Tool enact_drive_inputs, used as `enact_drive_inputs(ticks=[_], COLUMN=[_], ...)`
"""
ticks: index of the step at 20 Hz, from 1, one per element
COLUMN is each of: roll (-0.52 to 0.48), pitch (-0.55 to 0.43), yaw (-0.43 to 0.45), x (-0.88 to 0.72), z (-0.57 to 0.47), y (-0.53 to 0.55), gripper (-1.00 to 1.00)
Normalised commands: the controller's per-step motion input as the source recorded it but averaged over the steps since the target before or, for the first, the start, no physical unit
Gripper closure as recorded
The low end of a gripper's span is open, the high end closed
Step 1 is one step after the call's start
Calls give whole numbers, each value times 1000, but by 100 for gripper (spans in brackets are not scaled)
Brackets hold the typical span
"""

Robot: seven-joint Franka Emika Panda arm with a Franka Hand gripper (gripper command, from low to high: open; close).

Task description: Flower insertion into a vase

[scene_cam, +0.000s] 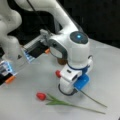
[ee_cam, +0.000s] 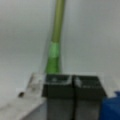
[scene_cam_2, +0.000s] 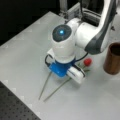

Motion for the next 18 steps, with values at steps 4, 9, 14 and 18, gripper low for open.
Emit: enact_drive_inputs(ticks=[4, 9, 14, 18], roll=[-125, -81, -82, -92], pitch=[17, -13, -17, -42], yaw=[30, 15, -19, -39], x=[-93, -108, -88, -44], z=[80, 60, -9, -108], y=[31, 59, 94, 95], gripper=[-100, -100, -100, -100])
